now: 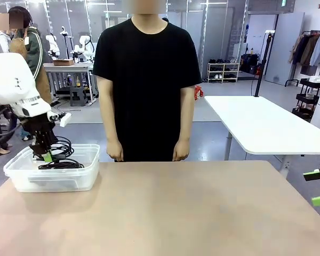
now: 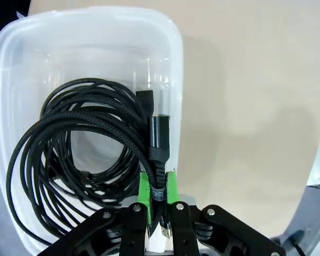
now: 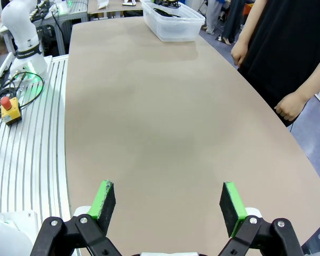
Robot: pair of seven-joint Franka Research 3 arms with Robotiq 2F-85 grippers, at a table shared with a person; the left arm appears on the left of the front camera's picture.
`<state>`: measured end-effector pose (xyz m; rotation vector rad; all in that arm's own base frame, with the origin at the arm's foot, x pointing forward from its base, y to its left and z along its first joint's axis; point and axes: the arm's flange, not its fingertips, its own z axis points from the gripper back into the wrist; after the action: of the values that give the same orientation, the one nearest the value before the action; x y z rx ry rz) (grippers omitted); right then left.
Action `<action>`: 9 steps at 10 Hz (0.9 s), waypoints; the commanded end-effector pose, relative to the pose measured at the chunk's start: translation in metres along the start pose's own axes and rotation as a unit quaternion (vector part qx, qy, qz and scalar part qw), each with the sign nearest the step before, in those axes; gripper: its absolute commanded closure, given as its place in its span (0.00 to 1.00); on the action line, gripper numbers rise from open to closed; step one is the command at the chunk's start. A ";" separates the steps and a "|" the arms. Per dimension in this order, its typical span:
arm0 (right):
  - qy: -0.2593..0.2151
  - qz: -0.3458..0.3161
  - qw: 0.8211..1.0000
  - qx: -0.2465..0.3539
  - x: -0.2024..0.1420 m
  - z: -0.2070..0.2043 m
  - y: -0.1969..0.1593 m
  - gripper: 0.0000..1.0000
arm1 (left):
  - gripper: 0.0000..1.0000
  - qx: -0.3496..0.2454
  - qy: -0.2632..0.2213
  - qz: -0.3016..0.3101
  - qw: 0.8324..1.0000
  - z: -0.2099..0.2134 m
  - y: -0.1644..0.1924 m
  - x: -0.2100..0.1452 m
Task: Organize and store the cables.
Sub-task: Place the USB Extension Cable into the Organizing box.
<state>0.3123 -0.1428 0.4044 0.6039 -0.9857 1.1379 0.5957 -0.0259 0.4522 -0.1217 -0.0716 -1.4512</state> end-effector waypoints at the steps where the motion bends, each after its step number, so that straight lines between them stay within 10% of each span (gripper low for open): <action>1: -0.005 -0.004 1.000 -0.002 0.002 0.000 -0.001 0.00 | 0.86 -0.021 -0.001 0.035 0.999 0.006 0.013 0.000; 4: -0.005 -0.004 1.000 -0.002 0.002 0.000 -0.001 0.00 | 0.86 -0.022 -0.012 0.039 0.999 -0.005 0.019 -0.005; 7: -0.005 -0.004 1.000 -0.002 0.002 0.000 -0.001 0.00 | 0.11 -0.020 -0.014 0.052 0.998 -0.008 0.023 -0.009; 9: -0.005 -0.004 1.000 -0.002 0.002 0.000 -0.001 0.00 | 0.00 -0.019 -0.011 0.054 0.998 -0.007 0.022 -0.011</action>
<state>0.3123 -0.1428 0.4044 0.6039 -0.9857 1.1377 0.6113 -0.0138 0.4399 -0.1479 -0.0501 -1.3637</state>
